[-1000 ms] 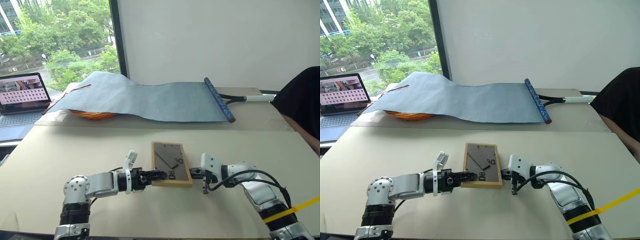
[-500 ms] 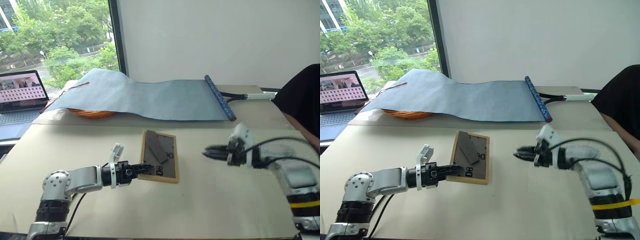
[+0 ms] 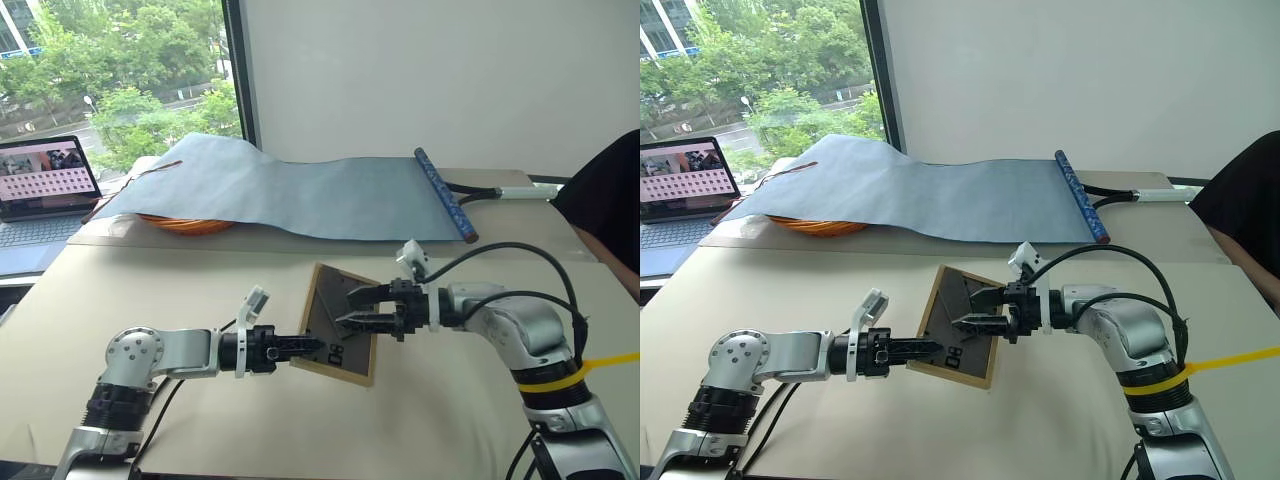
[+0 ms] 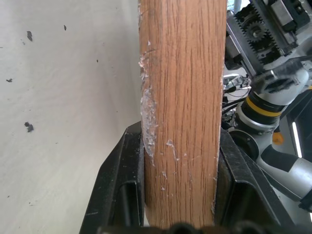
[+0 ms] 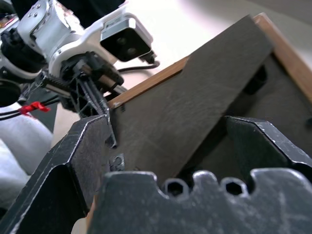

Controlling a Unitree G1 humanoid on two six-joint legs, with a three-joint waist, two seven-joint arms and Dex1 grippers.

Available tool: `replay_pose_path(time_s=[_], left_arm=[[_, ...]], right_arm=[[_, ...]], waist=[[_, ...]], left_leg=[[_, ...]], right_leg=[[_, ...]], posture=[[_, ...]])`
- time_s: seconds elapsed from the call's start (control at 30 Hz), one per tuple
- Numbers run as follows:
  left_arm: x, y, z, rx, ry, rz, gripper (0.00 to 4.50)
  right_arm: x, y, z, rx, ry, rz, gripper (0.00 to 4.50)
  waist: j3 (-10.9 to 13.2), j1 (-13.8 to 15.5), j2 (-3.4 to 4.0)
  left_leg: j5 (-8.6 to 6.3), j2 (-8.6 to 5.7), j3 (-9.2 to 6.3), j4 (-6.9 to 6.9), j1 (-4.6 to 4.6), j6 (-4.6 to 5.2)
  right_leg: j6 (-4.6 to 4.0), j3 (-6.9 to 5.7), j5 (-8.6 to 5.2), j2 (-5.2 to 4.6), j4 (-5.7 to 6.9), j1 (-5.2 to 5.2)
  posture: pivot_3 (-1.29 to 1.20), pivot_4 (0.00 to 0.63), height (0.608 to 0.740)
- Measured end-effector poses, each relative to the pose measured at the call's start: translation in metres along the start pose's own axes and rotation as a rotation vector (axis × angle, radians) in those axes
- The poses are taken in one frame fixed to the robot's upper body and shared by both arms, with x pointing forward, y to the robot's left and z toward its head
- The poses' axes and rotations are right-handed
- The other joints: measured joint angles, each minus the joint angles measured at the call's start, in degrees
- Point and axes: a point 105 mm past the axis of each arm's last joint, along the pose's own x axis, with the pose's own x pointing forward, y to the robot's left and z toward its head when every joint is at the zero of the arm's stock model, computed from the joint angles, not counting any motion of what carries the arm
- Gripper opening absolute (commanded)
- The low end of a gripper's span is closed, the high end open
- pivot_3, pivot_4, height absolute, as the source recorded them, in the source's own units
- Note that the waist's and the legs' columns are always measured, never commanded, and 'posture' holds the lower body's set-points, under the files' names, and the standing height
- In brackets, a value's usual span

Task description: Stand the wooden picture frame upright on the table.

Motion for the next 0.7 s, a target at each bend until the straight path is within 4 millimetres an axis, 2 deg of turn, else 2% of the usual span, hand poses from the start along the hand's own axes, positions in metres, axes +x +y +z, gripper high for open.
replay_pose_path(time_s=[0.1,0.2,0.3,0.47,0.6,0.7], left_arm=[[0.002,-0.001,0.000,0.000,0.002,-0.007,1.16],[0.001,-0.003,0.001,-0.016,-0.003,-0.035,1.16],[-0.001,-0.007,0.002,-0.038,-0.007,-0.070,1.16],[-0.011,-0.006,0.001,-0.085,-0.026,-0.082,1.16],[-0.026,-0.003,0.004,-0.127,-0.059,-0.095,1.16],[-0.033,-0.002,0.008,-0.146,-0.074,-0.111,1.16]], right_arm=[[0.004,0.014,-0.005,-0.023,-0.001,0.079,4.47],[0.002,0.026,0.000,-0.079,-0.044,0.132,4.47],[-0.003,0.027,0.007,-0.148,-0.068,0.116,4.47],[-0.027,0.004,0.005,-0.363,0.001,-0.067,4.47],[-0.075,-0.034,0.000,-0.511,0.079,-0.321,4.47],[-0.090,-0.043,0.001,-0.791,0.111,-0.458,4.47]], waist=[[0.0,0.0,0.00],[0.0,0.0,-0.01],[0.0,0.0,-0.01],[0.0,-0.1,-0.02],[0.1,0.2,-0.02],[0.1,0.1,-0.02]], left_leg=[[0.00,0.00,0.00,-0.01,0.00,0.00],[0.00,0.00,0.00,0.01,0.00,0.00],[0.00,0.00,0.00,0.02,0.00,0.00],[0.00,0.00,0.00,0.02,0.00,0.00],[0.00,-0.01,0.02,0.02,0.00,0.00],[0.00,-0.01,0.02,-0.03,0.01,0.00]], right_leg=[[0.00,0.00,0.00,0.00,0.00,-0.01],[0.01,0.00,0.00,0.00,0.00,0.00],[0.01,0.00,0.00,0.00,0.00,0.00],[0.03,0.00,-0.02,-0.01,-0.01,-0.03],[0.07,0.00,-0.04,-0.03,-0.02,-0.06],[0.25,0.00,-0.16,-0.03,-0.02,-0.08]], posture=[[0.00,0.150,0.715],[0.00,0.150,0.715],[0.00,0.150,0.715],[0.00,0.150,0.715],[0.00,0.150,0.715],[0.00,0.150,0.715]])
